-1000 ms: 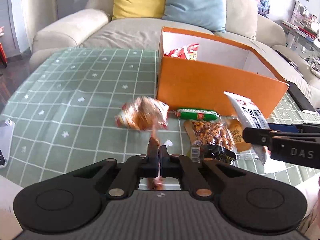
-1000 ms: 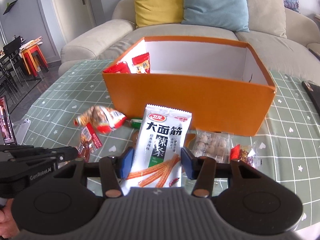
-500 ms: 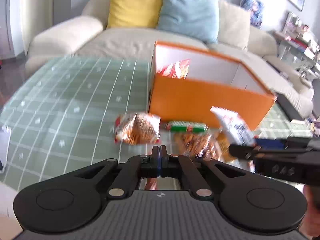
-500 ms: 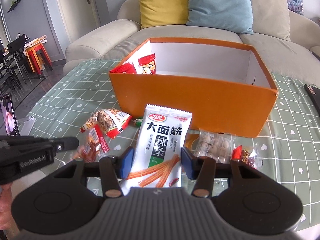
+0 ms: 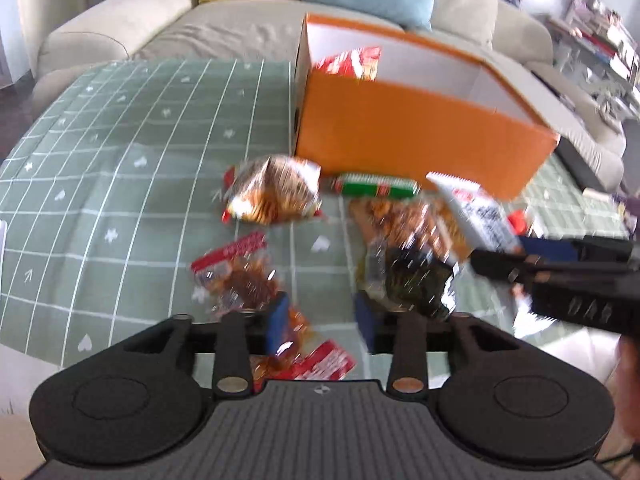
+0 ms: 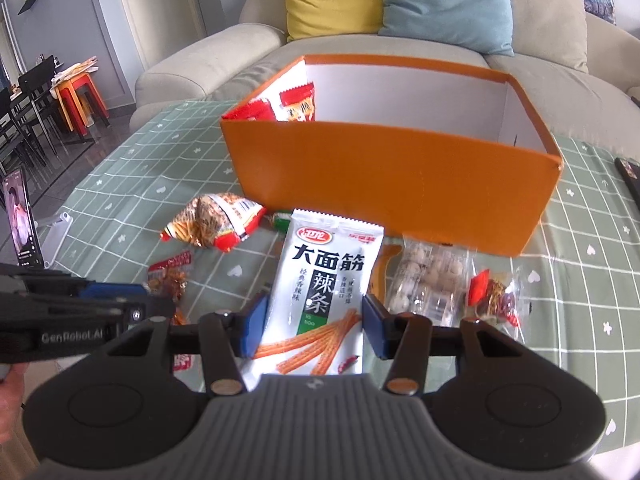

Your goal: Organize snacks

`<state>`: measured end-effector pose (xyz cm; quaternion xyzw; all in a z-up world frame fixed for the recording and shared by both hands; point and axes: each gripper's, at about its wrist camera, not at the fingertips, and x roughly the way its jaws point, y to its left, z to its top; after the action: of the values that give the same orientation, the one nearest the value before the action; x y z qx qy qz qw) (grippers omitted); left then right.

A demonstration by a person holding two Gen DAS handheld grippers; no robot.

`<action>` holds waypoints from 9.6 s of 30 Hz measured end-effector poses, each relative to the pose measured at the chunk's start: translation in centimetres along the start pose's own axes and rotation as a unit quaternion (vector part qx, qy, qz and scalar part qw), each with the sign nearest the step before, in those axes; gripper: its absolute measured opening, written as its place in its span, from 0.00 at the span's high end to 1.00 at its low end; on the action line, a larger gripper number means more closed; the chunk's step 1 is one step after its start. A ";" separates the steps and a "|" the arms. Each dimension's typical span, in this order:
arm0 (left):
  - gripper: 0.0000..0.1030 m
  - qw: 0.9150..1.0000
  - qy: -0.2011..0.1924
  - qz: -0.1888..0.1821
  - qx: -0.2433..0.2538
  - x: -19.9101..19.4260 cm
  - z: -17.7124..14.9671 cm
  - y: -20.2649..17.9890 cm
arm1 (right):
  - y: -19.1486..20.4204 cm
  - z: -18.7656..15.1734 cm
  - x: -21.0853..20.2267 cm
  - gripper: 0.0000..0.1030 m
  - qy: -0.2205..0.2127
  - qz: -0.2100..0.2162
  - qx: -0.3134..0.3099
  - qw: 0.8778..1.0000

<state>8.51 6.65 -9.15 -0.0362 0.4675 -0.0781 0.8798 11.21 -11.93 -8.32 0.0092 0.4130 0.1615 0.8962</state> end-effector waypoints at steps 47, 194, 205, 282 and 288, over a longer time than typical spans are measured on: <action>0.40 0.997 -0.019 0.047 -0.060 1.4 1.3 1.5 | -0.8 0.4 1.1 0.55 0.002 0.002 0.009 1.000; 0.48 0.997 -0.050 0.022 -0.045 0.8 -2.4 -1.9 | -1.1 -6.2 -1.6 0.29 -0.063 -0.081 -0.024 0.994; 0.27 0.998 -0.057 -0.031 -0.006 1.4 -2.3 -3.8 | -1.5 -6.3 0.2 0.28 -0.023 -0.091 -0.018 0.995; 0.40 0.998 0.008 0.049 0.029 5.4 -0.8 -7.6 | -6.9 -4.1 1.2 0.62 -0.048 -0.136 -0.006 0.990; 0.41 0.999 -0.027 0.034 0.016 3.6 -0.4 -7.0 | -5.3 -4.0 0.1 0.62 -0.062 -0.131 -0.029 0.989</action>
<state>9.50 -0.84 -11.37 -0.0079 0.4433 -0.0548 0.8947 9.77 -17.37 -11.81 -0.0615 0.3497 0.0537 0.9333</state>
